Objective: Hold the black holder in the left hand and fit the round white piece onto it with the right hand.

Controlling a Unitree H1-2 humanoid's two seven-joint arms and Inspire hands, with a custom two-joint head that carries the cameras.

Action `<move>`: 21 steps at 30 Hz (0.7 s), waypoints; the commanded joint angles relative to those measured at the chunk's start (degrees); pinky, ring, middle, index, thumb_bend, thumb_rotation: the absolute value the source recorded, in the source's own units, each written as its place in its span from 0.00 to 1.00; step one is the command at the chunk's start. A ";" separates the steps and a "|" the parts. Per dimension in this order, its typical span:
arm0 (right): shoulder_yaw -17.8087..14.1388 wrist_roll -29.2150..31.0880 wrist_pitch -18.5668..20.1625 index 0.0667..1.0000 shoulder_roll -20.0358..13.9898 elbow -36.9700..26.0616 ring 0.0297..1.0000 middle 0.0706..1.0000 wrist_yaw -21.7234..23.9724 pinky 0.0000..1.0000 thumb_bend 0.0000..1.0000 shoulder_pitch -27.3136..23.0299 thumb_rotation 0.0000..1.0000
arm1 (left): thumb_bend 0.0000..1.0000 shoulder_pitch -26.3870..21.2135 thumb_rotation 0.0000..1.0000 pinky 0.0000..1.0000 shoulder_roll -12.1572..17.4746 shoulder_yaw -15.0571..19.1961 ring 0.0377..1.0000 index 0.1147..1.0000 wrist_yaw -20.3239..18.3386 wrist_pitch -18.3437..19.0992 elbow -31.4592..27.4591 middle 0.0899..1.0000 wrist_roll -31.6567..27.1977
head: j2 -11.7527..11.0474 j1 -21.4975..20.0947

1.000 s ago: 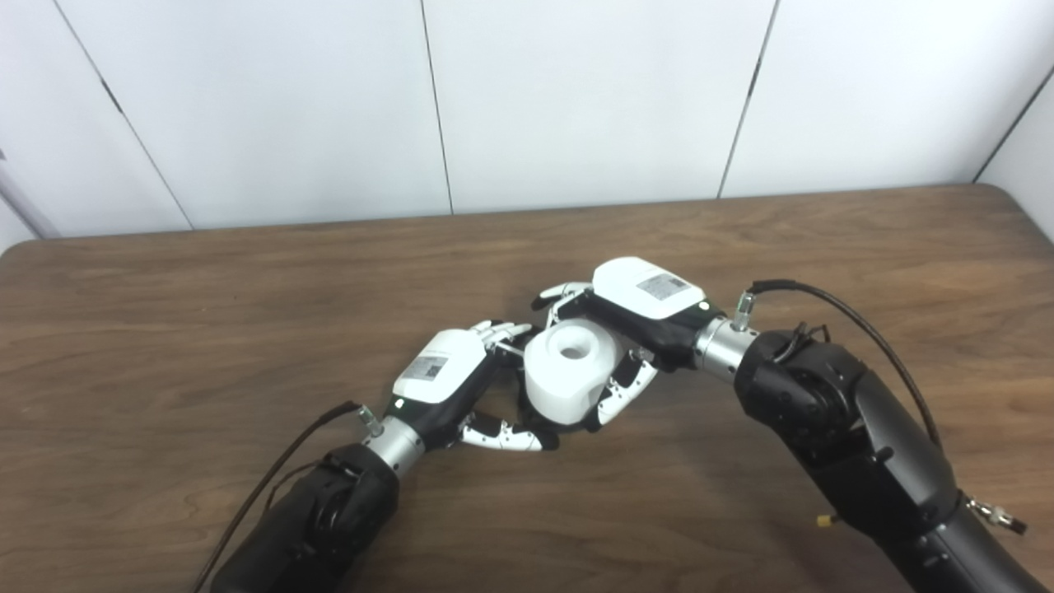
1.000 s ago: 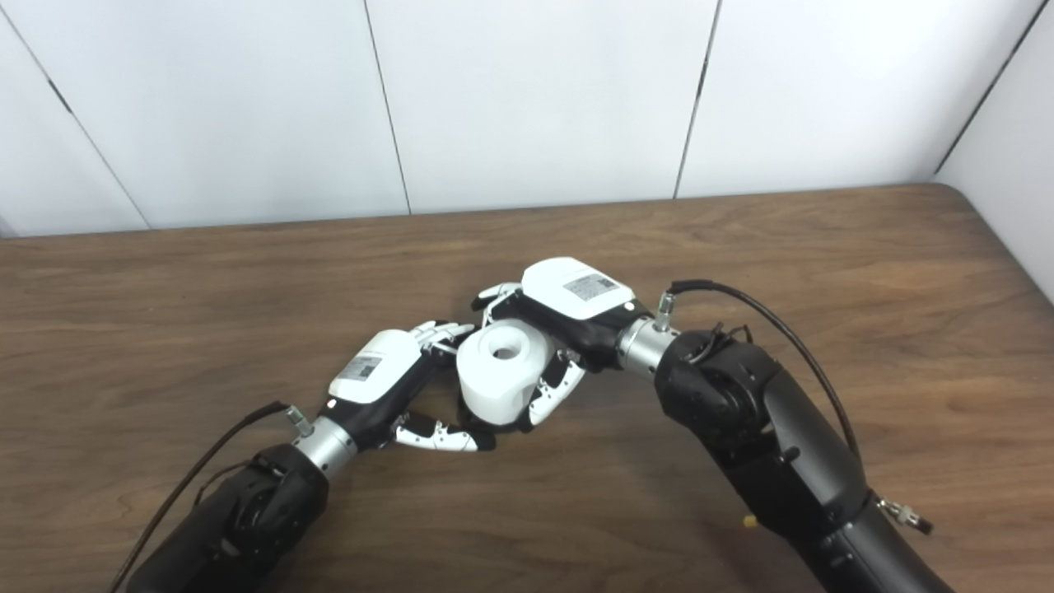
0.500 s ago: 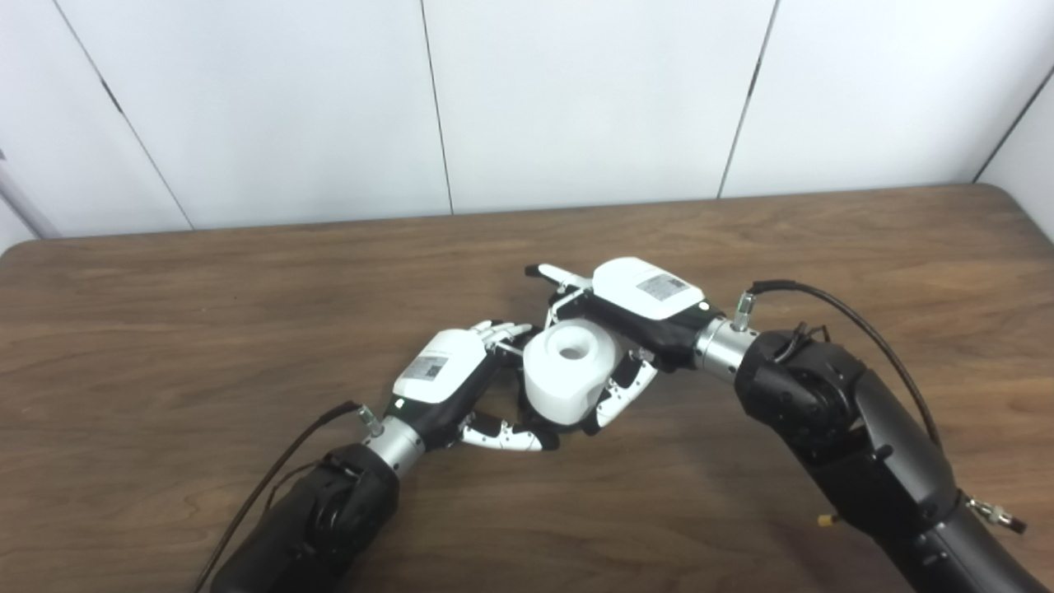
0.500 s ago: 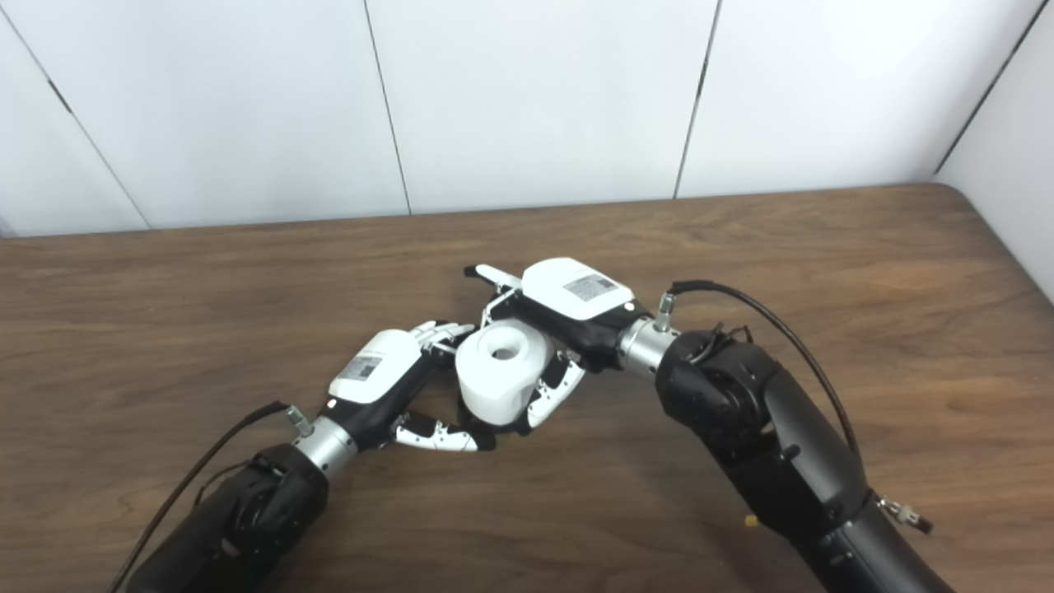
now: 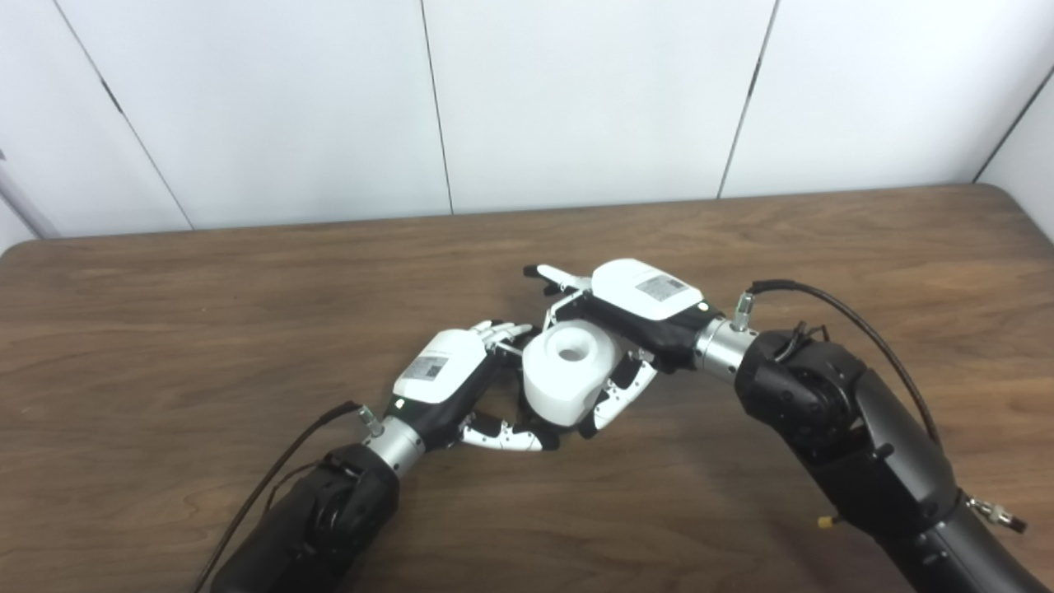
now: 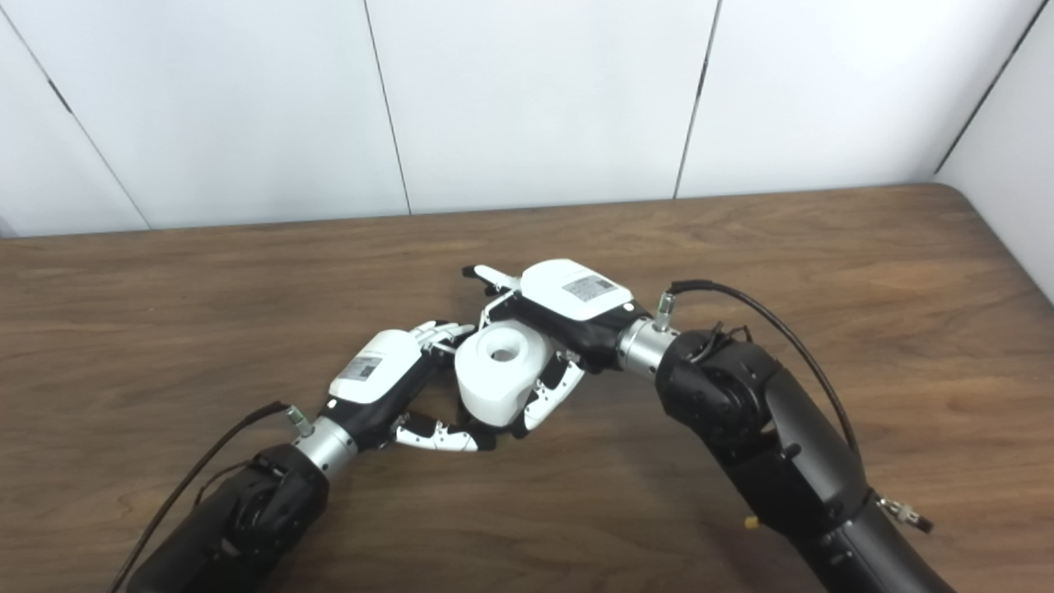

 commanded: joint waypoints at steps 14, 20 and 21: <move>-1.88 3.10 7.12 1.00 -3.47 -7.00 0.90 1.00 11.78 0.69 1.00 -9.07 0.32 | 0.52 2.86 0.05 0.92 0.79 -3.10 0.89 0.42 -6.33 1.46 2.86 0.87 3.21 | 0.32 0.12; -2.09 3.93 9.20 1.00 -4.18 -7.87 0.88 1.00 13.77 0.68 1.00 -10.34 0.28 | 0.52 2.75 0.05 0.91 0.84 -3.24 0.89 0.42 -6.45 1.58 2.89 0.87 3.52 | 0.37 0.20; -2.11 4.05 9.26 1.00 -4.23 -7.89 0.88 1.00 13.77 0.68 1.00 -10.40 0.28 | 0.52 2.76 0.05 0.91 0.86 -3.25 0.89 0.42 -6.45 1.60 2.92 0.87 3.57 | 0.37 0.20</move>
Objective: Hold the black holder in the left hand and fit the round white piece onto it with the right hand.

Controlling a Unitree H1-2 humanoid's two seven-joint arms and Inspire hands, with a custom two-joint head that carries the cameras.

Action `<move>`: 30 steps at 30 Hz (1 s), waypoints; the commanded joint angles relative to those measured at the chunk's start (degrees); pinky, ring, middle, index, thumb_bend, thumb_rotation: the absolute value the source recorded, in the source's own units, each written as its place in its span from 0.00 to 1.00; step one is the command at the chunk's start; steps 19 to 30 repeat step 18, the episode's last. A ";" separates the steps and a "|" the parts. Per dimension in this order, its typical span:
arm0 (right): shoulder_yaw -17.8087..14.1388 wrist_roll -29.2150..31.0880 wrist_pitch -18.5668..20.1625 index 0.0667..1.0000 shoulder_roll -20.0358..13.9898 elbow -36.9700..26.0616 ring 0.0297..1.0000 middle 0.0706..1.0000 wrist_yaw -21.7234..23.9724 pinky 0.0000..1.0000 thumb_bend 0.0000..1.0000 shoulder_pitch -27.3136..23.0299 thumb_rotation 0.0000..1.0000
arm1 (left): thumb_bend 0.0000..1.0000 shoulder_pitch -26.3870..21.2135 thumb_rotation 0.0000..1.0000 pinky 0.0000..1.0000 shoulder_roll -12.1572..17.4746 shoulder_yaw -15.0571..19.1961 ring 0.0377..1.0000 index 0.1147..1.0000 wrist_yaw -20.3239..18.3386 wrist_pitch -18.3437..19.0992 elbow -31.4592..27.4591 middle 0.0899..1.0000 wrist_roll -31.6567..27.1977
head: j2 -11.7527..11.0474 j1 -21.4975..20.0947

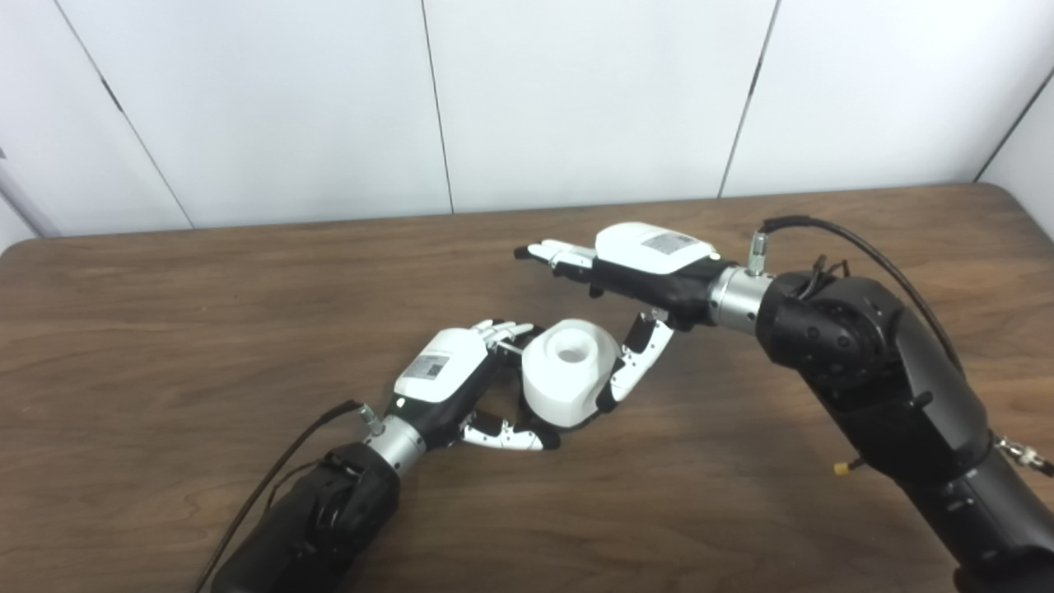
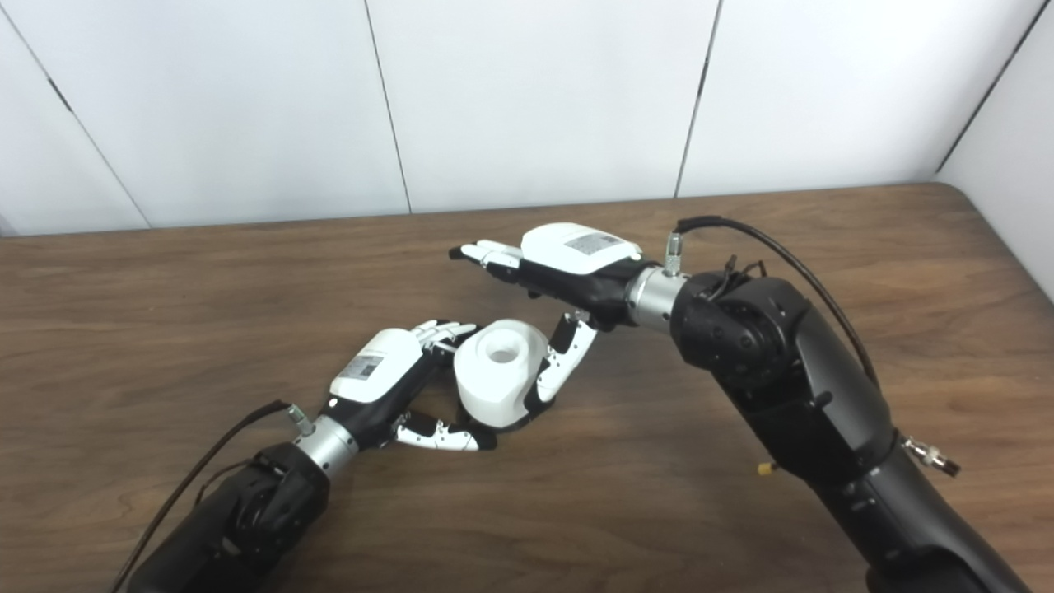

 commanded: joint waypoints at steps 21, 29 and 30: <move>-1.48 5.81 9.52 1.00 -8.67 -5.82 0.93 1.00 12.93 0.69 1.00 -7.82 0.25 | 0.52 3.08 0.05 0.92 1.04 -2.69 0.89 0.42 -6.40 1.83 2.62 0.87 3.05 | -0.21 -0.07; -1.48 5.81 9.52 1.00 -8.67 -5.82 0.93 1.00 12.93 0.69 1.00 -7.82 0.25 | 0.52 3.08 0.05 0.92 1.04 -2.69 0.89 0.42 -6.40 1.83 2.62 0.87 3.05 | -0.21 -0.07; -1.48 5.81 9.52 1.00 -8.67 -5.82 0.93 1.00 12.93 0.69 1.00 -7.82 0.25 | 0.52 3.08 0.05 0.92 1.04 -2.69 0.89 0.42 -6.40 1.83 2.62 0.87 3.05 | -0.21 -0.07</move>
